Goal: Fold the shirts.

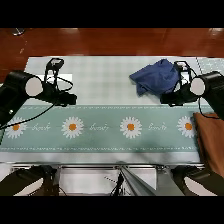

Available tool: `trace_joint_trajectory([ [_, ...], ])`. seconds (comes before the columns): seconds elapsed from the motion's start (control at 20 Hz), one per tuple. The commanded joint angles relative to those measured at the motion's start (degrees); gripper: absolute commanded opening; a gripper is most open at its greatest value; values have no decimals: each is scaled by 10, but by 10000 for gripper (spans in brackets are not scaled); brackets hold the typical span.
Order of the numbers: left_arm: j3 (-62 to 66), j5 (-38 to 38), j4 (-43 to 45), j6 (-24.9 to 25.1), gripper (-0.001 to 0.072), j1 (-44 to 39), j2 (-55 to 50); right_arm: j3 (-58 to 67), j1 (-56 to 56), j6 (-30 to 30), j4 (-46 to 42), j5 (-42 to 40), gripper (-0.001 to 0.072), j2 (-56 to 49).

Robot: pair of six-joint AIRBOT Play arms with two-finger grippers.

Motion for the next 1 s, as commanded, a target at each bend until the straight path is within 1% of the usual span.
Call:
trace_joint_trajectory([
  [0.0,0,0,0,0,24,0,0,0,0,0,0,0,30,0],
  [0.75,0,0,0,0,24,0,0,0,0,0,0,-8,30,0],
  [0.85,0,1,0,0,24,0,0,0,0,-3,-12,-62,30,0],
  [0.95,0,22,0,0,24,0,0,0,0,-3,-53,-147,32,0],
])
